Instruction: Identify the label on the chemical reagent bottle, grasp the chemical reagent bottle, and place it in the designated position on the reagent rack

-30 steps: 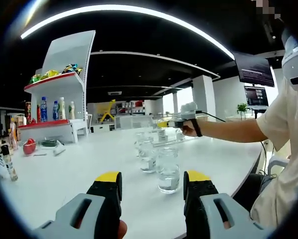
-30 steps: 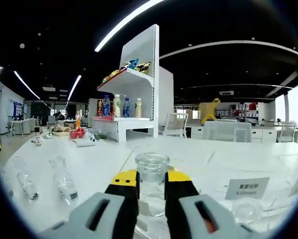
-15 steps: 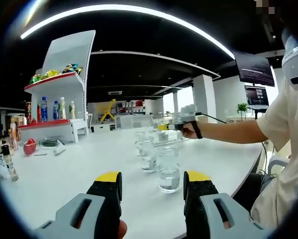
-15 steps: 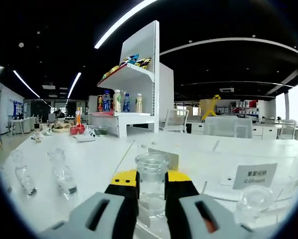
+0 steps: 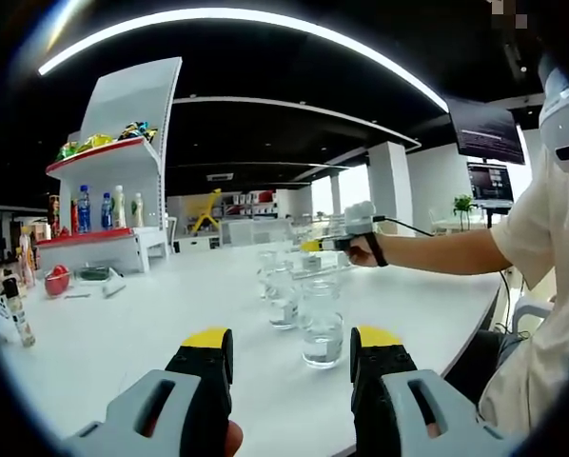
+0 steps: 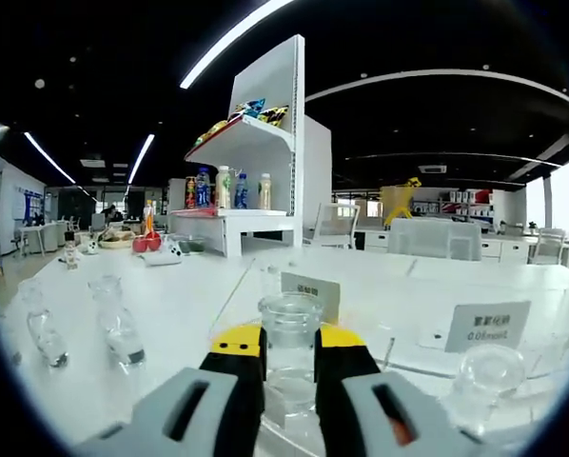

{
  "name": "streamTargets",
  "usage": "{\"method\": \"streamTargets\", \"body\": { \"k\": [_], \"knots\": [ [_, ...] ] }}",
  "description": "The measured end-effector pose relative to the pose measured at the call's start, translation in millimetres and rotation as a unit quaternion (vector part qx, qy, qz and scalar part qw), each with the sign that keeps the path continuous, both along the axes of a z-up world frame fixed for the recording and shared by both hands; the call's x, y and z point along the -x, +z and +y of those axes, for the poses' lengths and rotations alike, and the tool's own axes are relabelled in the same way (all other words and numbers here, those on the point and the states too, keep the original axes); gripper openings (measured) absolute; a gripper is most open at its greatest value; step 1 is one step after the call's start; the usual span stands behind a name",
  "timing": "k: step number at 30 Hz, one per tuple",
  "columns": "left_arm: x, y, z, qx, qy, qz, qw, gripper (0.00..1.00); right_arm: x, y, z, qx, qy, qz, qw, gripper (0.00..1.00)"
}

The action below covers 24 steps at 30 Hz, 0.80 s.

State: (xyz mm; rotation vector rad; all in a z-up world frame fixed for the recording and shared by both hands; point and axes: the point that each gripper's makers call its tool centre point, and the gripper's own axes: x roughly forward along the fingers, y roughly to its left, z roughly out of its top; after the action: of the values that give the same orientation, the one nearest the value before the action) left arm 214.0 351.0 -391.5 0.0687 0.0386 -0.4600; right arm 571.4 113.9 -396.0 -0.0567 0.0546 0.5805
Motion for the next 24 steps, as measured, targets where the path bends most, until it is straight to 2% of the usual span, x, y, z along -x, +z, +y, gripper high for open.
{"method": "streamTargets", "body": {
  "k": [24],
  "knots": [
    [1.8,3.0,4,0.003,0.003,-0.005,1.0000,0.49,17,-8.5,5,0.003,-0.003,0.010,0.9999,0.20]
  ]
}}
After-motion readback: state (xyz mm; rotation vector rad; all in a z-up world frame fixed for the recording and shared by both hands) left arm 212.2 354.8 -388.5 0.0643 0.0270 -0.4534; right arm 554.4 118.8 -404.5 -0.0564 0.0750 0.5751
